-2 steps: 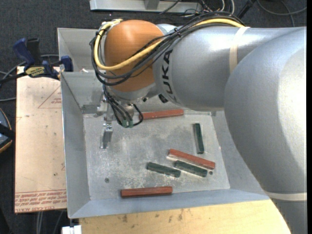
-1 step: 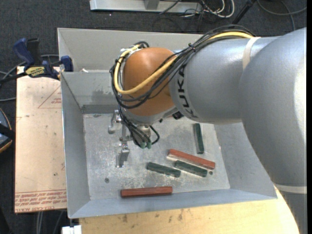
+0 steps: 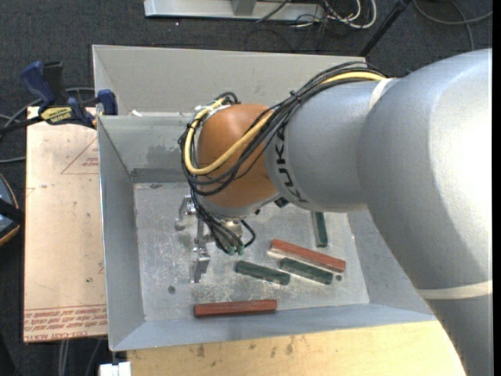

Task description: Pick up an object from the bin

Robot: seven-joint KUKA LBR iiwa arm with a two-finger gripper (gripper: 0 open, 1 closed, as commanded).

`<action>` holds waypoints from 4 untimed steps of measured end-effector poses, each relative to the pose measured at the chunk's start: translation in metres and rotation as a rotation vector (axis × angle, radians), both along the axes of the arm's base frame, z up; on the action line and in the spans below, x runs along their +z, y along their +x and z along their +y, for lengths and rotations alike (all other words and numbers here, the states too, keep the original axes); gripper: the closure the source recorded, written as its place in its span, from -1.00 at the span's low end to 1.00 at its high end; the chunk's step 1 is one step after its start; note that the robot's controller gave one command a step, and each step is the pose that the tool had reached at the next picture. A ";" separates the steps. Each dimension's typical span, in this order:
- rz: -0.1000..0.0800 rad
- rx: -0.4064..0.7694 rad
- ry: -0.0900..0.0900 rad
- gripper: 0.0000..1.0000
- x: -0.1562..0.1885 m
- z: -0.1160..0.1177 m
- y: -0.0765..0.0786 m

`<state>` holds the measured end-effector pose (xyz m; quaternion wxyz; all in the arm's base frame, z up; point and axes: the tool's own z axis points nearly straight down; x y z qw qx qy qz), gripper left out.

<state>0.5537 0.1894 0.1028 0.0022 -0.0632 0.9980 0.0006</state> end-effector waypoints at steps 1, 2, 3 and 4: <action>0.015 0.027 -0.001 -1.00 -0.005 -0.018 0.018; 0.009 0.031 0.000 -1.00 0.010 -0.025 0.027; 0.001 0.047 -0.003 -1.00 -0.009 -0.039 0.035; 0.005 0.291 0.000 -1.00 0.032 -0.070 0.055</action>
Offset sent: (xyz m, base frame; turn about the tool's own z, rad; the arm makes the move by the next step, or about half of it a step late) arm 0.0656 -0.0786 -0.0328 0.0306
